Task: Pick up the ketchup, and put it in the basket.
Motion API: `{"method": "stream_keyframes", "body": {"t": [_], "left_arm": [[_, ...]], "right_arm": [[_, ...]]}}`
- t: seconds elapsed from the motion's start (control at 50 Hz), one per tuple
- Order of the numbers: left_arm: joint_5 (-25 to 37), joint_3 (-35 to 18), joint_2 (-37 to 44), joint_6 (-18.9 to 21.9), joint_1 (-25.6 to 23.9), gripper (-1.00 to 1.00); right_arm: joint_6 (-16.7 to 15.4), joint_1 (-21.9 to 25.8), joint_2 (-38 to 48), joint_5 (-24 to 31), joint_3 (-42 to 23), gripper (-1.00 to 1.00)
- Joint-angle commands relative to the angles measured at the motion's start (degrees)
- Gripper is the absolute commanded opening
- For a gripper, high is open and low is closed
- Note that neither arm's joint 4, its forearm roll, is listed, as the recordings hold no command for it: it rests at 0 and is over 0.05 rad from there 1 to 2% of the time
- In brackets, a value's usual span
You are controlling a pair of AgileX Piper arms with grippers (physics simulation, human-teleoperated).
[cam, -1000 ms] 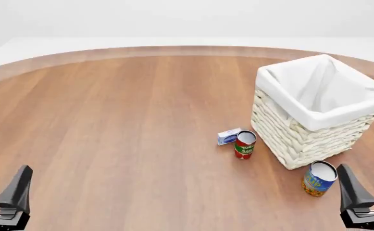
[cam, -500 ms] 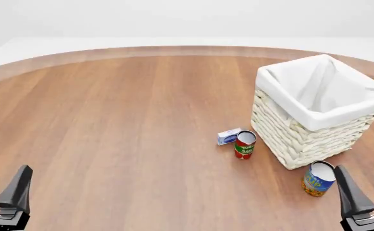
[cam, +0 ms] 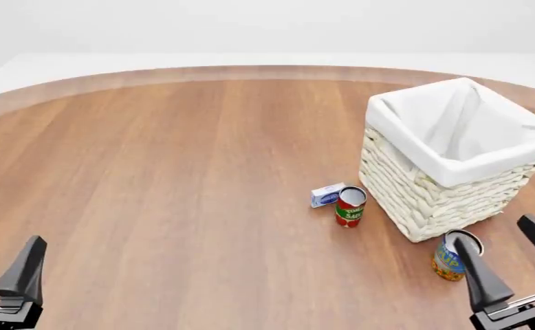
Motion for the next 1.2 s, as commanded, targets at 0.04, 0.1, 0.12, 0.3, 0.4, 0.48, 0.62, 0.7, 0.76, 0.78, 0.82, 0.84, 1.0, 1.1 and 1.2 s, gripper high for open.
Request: {"method": "stream_keyframes", "body": {"t": [0.04,0.1,0.12,0.3,0.4,0.48,0.62,0.7,0.76,0.78,0.82,0.84,1.0,1.1,1.2], "left_arm": [[0.0,0.0,0.0,0.0,0.0,1.00],[0.0,0.0,0.0,0.0,0.0,1.00],[0.0,0.0,0.0,0.0,0.0,1.00],[0.0,0.0,0.0,0.0,0.0,1.00],[0.0,0.0,0.0,0.0,0.0,1.00],[0.0,0.0,0.0,0.0,0.0,1.00],[0.0,0.0,0.0,0.0,0.0,1.00],[0.0,0.0,0.0,0.0,0.0,1.00],[0.0,0.0,0.0,0.0,0.0,1.00],[0.0,0.0,0.0,0.0,0.0,1.00],[0.0,0.0,0.0,0.0,0.0,1.00],[0.0,0.0,0.0,0.0,0.0,1.00],[0.0,0.0,0.0,0.0,0.0,1.00],[0.0,0.0,0.0,0.0,0.0,1.00],[0.0,0.0,0.0,0.0,0.0,1.00]], "right_arm": [[-1.0,2.8,3.1,-2.0,-0.9,1.00],[-1.1,4.2,4.0,-2.6,-1.3,1.00],[-0.9,5.0,4.6,-2.6,-1.7,1.00],[-2.7,10.7,10.4,-7.5,-1.8,1.00],[-3.0,12.7,13.3,-9.9,-1.9,1.00],[-3.2,14.7,16.6,-12.7,-2.1,1.00],[-3.7,18.5,21.8,-16.5,-2.9,1.00],[-3.8,20.9,25.8,-19.3,-2.9,1.00],[-4.7,21.3,30.2,-23.0,-2.7,1.00],[-5.4,21.2,31.2,-24.3,-2.5,1.00],[-4.9,22.0,32.1,-24.8,-2.7,1.00],[-5.0,22.4,32.6,-25.2,-2.8,1.00],[-6.0,24.9,36.8,-28.8,-3.0,1.00],[-6.4,26.0,37.5,-29.0,-3.4,1.00],[-6.6,26.4,37.4,-28.4,-4.0,1.00]]}}
